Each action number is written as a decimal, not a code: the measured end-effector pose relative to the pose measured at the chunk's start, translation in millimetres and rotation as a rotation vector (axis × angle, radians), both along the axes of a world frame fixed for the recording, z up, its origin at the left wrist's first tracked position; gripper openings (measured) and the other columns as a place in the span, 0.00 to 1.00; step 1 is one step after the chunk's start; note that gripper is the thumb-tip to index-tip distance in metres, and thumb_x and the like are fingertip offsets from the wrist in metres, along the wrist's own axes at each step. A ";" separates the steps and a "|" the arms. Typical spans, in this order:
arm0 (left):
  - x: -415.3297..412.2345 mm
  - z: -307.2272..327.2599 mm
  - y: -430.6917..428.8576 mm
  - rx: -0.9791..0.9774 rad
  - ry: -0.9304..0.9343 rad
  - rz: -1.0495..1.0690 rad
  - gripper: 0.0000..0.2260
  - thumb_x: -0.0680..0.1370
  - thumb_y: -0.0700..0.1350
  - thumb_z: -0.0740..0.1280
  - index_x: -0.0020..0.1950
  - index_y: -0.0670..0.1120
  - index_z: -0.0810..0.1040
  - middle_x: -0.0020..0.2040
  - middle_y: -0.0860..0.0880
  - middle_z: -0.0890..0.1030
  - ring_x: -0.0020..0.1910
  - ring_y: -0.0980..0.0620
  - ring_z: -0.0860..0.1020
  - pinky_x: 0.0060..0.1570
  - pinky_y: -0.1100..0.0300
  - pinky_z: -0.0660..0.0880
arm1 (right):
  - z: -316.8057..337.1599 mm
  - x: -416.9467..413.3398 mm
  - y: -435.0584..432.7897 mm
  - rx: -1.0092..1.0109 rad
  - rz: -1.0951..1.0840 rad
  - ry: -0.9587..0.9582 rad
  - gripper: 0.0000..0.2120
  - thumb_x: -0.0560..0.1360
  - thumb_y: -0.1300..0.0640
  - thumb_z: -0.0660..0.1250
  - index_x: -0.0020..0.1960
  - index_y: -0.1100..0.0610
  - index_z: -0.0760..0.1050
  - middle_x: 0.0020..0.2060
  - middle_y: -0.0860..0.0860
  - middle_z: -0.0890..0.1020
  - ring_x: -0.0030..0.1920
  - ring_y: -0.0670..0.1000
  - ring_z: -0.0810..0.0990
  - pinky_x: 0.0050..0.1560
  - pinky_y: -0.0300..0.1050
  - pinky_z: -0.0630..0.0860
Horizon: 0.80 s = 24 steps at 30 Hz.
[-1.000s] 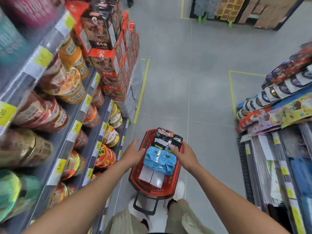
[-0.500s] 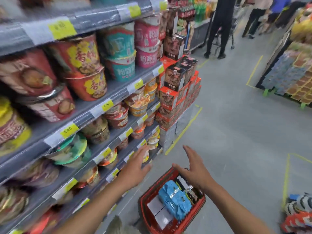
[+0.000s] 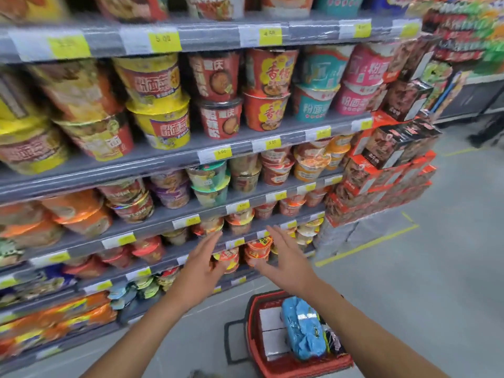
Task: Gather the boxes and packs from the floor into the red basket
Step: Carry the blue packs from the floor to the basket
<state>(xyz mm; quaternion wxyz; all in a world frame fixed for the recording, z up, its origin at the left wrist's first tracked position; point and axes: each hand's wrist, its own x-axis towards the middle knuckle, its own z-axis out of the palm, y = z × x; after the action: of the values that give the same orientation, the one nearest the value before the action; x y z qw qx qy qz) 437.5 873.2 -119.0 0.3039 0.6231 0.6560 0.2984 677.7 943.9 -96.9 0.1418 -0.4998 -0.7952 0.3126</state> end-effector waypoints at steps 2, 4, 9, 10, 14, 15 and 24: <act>-23.9 -1.9 -28.7 0.007 0.014 0.089 0.30 0.81 0.58 0.64 0.81 0.61 0.56 0.81 0.59 0.56 0.80 0.60 0.54 0.74 0.67 0.56 | 0.6 -32.1 -8.2 -0.010 0.092 0.003 0.45 0.77 0.31 0.65 0.85 0.48 0.51 0.84 0.46 0.53 0.83 0.49 0.49 0.82 0.54 0.52; -49.5 -1.6 -56.5 0.008 0.028 0.186 0.32 0.80 0.61 0.63 0.82 0.58 0.56 0.81 0.58 0.57 0.80 0.59 0.54 0.77 0.58 0.56 | 1.7 -65.1 -17.3 -0.006 0.184 -0.010 0.46 0.77 0.30 0.65 0.85 0.48 0.50 0.84 0.47 0.52 0.83 0.50 0.50 0.82 0.53 0.53; -115.2 -4.5 -138.2 0.007 0.071 0.392 0.30 0.82 0.56 0.65 0.81 0.62 0.55 0.78 0.64 0.55 0.80 0.56 0.57 0.78 0.53 0.58 | 10.7 -154.7 -53.5 -0.016 0.386 -0.006 0.46 0.76 0.30 0.64 0.85 0.46 0.49 0.84 0.46 0.50 0.83 0.49 0.50 0.81 0.53 0.54; -124.8 -4.3 -154.6 0.008 0.051 0.432 0.30 0.81 0.57 0.65 0.80 0.63 0.56 0.78 0.65 0.55 0.79 0.57 0.57 0.78 0.52 0.59 | 11.8 -171.2 -63.7 -0.009 0.423 -0.009 0.46 0.76 0.30 0.65 0.85 0.47 0.49 0.84 0.46 0.51 0.83 0.49 0.50 0.81 0.54 0.55; -173.3 -2.4 -242.4 0.039 0.038 0.604 0.30 0.81 0.52 0.68 0.79 0.63 0.57 0.79 0.59 0.59 0.81 0.56 0.55 0.78 0.53 0.58 | 21.0 -250.7 -123.9 0.007 0.586 0.008 0.46 0.76 0.31 0.66 0.85 0.46 0.49 0.84 0.47 0.52 0.83 0.50 0.51 0.81 0.55 0.55; -183.5 -1.6 -262.0 0.028 0.052 0.628 0.30 0.81 0.52 0.68 0.79 0.63 0.57 0.79 0.59 0.59 0.81 0.57 0.55 0.77 0.56 0.56 | 23.5 -266.6 -138.0 0.012 0.616 0.014 0.46 0.76 0.31 0.66 0.85 0.47 0.49 0.84 0.47 0.53 0.83 0.50 0.51 0.81 0.55 0.54; -261.6 -0.6 -446.3 0.038 0.084 0.862 0.31 0.81 0.50 0.69 0.79 0.63 0.58 0.78 0.60 0.61 0.79 0.59 0.57 0.75 0.57 0.55 | 34.2 -395.8 -293.2 0.072 0.870 0.003 0.45 0.77 0.31 0.66 0.85 0.48 0.50 0.84 0.48 0.52 0.83 0.52 0.51 0.82 0.56 0.52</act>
<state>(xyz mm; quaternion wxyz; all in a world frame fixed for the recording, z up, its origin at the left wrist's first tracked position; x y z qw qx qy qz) 175.9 427.0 -119.5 0.1133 0.3092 0.8624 0.3844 281.9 650.6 -62.7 0.0153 -0.1127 -0.9420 0.3158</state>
